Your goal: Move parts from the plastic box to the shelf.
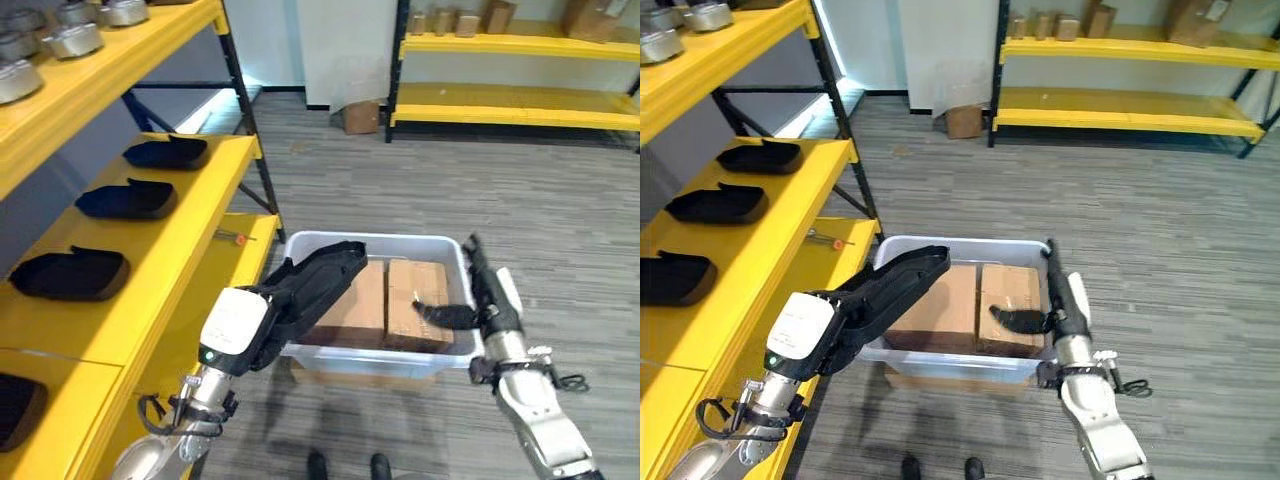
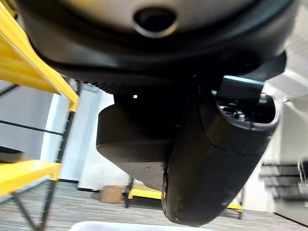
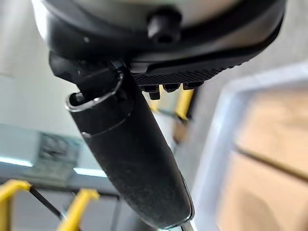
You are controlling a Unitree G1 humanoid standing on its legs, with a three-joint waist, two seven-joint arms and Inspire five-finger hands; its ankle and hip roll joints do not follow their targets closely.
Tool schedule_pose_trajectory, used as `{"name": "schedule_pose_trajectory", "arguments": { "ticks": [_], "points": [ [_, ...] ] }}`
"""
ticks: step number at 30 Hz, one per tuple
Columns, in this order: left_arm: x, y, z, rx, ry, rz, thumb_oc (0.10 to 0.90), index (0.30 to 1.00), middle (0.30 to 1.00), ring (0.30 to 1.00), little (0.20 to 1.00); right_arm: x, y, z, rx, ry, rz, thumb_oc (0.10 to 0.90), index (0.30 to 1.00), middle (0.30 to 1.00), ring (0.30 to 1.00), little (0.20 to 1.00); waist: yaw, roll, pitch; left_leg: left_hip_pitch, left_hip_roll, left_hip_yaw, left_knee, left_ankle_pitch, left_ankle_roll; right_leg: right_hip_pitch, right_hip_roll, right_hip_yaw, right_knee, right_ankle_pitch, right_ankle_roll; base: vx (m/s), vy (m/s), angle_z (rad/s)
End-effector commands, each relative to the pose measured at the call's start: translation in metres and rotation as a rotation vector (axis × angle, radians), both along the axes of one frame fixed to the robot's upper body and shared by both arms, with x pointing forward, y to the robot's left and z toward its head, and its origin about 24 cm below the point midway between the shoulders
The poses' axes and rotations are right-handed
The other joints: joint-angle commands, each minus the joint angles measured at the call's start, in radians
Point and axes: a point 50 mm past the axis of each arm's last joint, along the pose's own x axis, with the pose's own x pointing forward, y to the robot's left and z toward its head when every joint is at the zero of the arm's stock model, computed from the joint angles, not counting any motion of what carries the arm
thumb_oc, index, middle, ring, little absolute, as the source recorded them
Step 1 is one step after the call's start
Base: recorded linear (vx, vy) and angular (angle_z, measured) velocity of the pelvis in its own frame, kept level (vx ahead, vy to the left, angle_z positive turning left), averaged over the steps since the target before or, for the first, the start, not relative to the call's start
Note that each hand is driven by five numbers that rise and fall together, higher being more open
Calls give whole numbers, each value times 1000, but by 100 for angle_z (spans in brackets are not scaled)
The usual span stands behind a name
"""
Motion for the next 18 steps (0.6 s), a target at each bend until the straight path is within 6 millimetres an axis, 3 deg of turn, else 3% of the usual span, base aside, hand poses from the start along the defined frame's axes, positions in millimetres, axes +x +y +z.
{"name": "schedule_pose_trajectory", "arguments": {
  "ticks": [1,4,5,6,9,12,14,18],
  "points": [
    [20,7,60,-92,-382,38,400,300,300,300,300,17,14,56,53,-318,119,900,1000,1000,1000,1000,31,-39,-37,-41,40,-12,-8,-8,-41,-33,-47,-32,39,-13,49,-124,-37,27],
    [14,8,63,-121,-397,36,400,300,300,300,300,12,10,49,56,-290,104,900,1000,1000,1000,1000,21,-35,-23,-66,60,109,-8,24,-64,-19,-59,-112,21,-6,57,-103,-17,45],
    [14,8,63,-122,-397,36,400,300,300,300,300,12,10,48,57,-288,102,900,1000,1000,1000,1000,20,-35,-23,-66,61,116,-8,25,-64,-17,-60,-117,20,-6,58,-49,16,46],
    [13,8,64,-130,-406,25,400,300,300,300,300,9,6,47,72,-277,77,900,1000,1000,1000,1000,12,-38,-25,-58,72,180,-8,32,-66,-13,-68,-154,20,-3,62,-55,39,60],
    [13,2,66,-145,-392,-17,400,300,300,300,300,5,3,42,77,-256,87,900,1000,1000,1000,1000,-12,-57,-34,-19,101,277,47,-7,-53,-15,-98,-212,38,-5,62,-96,105,109],
    [15,-4,68,-171,-370,-67,400,300,300,300,300,6,3,39,112,-240,124,900,1000,1000,1000,1000,-20,-68,-44,8,123,317,108,-19,-56,-14,-113,-242,31,6,59,-82,135,47],
    [15,-8,72,-205,-351,-120,400,300,300,300,300,6,-2,41,102,-274,111,900,1000,1000,1000,1000,-24,-75,-59,54,165,311,186,-6,-90,-2,-118,-258,23,6,58,-71,234,61],
    [16,-15,79,-274,-356,-171,400,300,300,300,300,9,-8,47,81,-299,90,900,1000,1000,1000,1000,-32,-60,-74,108,172,310,174,0,-99,-15,-125,-270,19,18,62,-153,269,44]
  ]
}}
